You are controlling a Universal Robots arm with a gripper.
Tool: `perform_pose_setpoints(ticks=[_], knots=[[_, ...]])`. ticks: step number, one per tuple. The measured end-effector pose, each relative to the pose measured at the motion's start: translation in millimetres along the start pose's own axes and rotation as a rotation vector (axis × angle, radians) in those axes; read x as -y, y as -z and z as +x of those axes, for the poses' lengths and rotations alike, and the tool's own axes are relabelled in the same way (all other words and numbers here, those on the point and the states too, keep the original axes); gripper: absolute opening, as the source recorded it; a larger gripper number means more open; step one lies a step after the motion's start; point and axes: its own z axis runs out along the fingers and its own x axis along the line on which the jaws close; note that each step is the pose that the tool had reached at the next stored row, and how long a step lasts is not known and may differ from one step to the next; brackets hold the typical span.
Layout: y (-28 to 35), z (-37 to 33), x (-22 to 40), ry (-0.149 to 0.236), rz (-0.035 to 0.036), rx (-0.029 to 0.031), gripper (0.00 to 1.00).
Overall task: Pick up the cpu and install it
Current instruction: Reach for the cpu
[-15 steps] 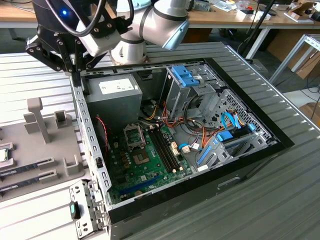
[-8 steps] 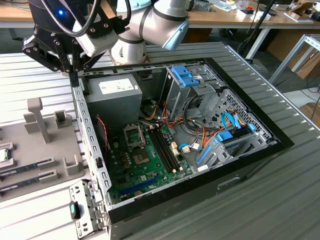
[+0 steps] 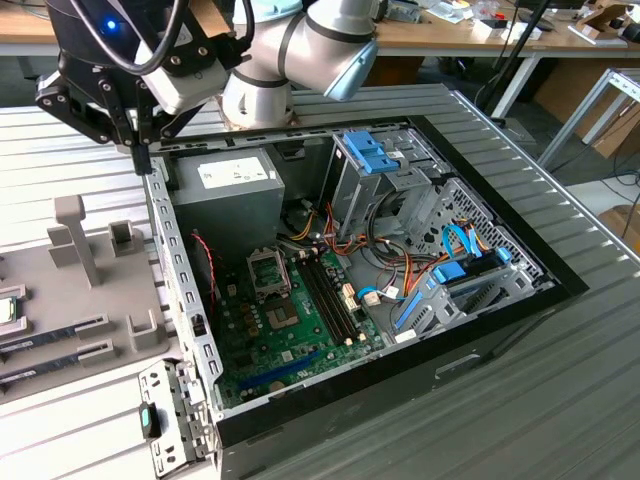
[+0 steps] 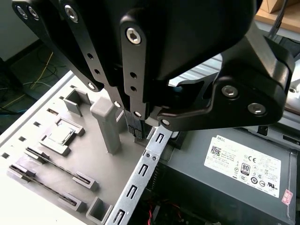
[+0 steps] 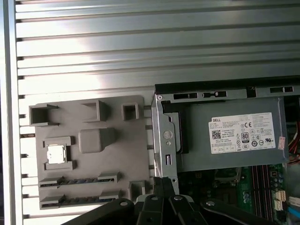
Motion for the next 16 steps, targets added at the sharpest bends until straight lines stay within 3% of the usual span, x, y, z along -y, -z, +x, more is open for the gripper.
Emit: perform_pose_setpoints(ticks=[16], knots=[[0.3,11.5,0.9,0.000,0.0000,0.0000,0.11]])
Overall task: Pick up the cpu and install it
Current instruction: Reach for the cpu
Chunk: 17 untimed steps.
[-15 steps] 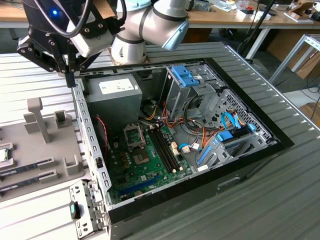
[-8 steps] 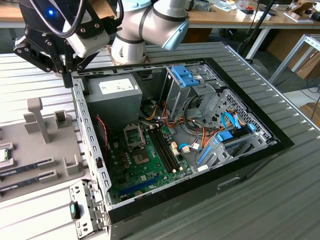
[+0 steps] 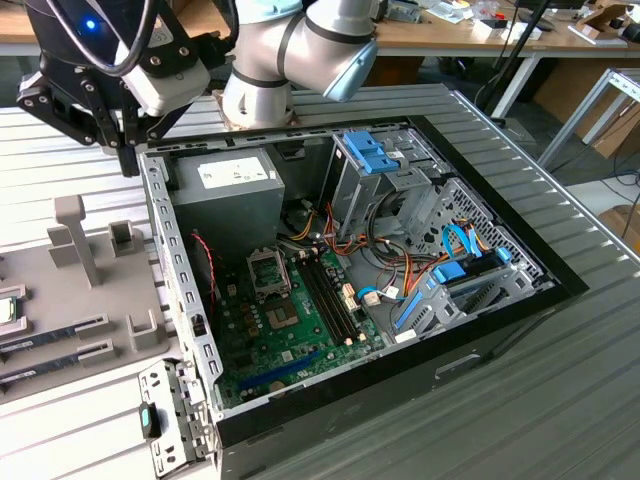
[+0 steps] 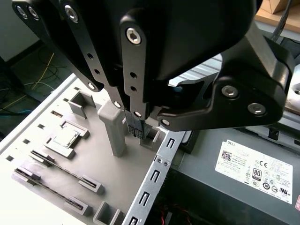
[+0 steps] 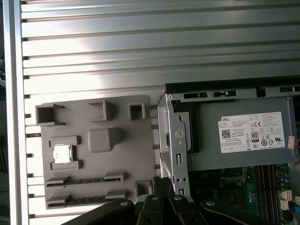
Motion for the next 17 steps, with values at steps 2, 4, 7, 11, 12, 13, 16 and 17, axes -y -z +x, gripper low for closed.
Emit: perform_pose_setpoints(ticks=[2,4,7,11,12,13,16,17], knots=[[0.1,4.5,0.3,0.000,0.0000,0.0000,0.11],[0.1,5.6,0.4,0.000,0.0000,0.0000,0.11],[0.2,6.7,0.5,0.000,0.0000,0.0001,0.11],[0.2,7.9,0.6,0.000,0.0000,0.0000,0.11],[0.2,8.7,0.7,0.000,0.0000,0.0000,0.11],[0.2,9.4,0.7,0.000,0.0000,0.0001,0.11],[0.3,10.5,0.8,0.000,0.0000,0.0000,0.11],[0.3,11.0,0.8,0.000,0.0000,0.0000,0.11]])
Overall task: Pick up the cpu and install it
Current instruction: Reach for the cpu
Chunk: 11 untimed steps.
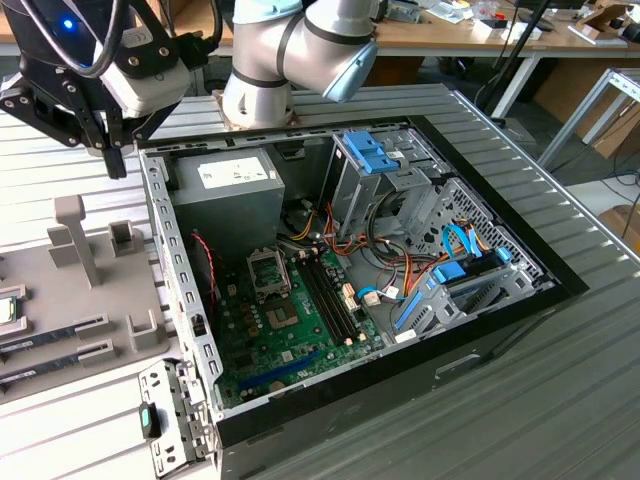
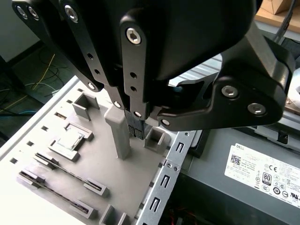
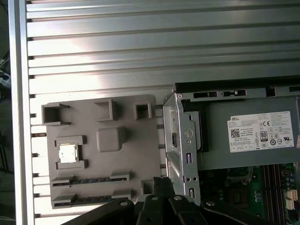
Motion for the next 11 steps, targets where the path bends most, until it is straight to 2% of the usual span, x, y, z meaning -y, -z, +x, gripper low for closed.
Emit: perform_pose_setpoints(ticks=[11], knots=[[0.1,6.0,0.5,0.000,0.0000,0.0000,0.11]])
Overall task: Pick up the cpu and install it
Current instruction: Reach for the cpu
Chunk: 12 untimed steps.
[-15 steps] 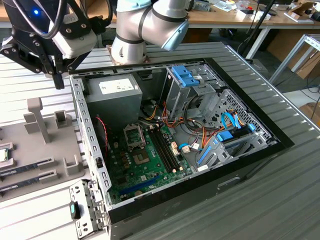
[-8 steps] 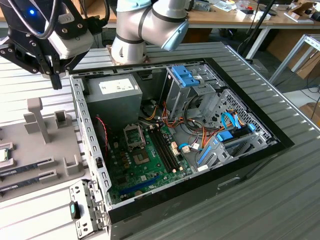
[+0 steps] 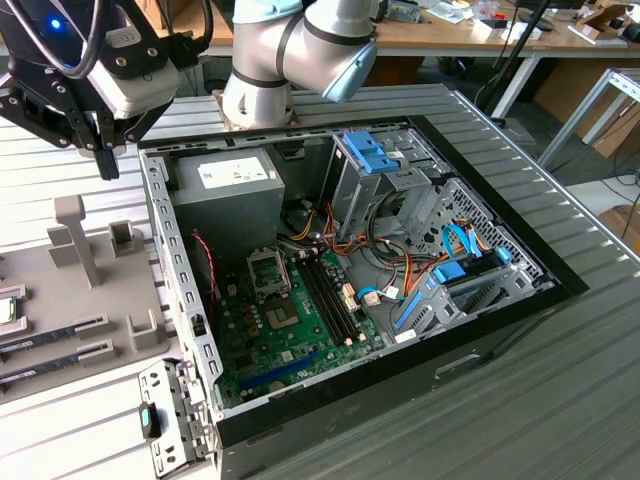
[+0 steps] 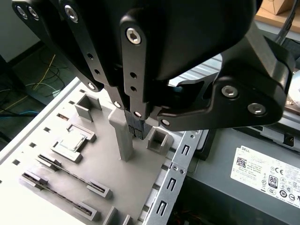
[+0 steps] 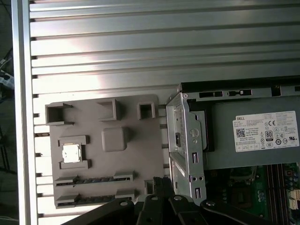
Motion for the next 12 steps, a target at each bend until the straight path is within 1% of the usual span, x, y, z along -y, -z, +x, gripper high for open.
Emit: perform_pose_setpoints(ticks=[12], knots=[[0.0,2.7,0.2,0.000,-0.0001,0.0001,0.11]])
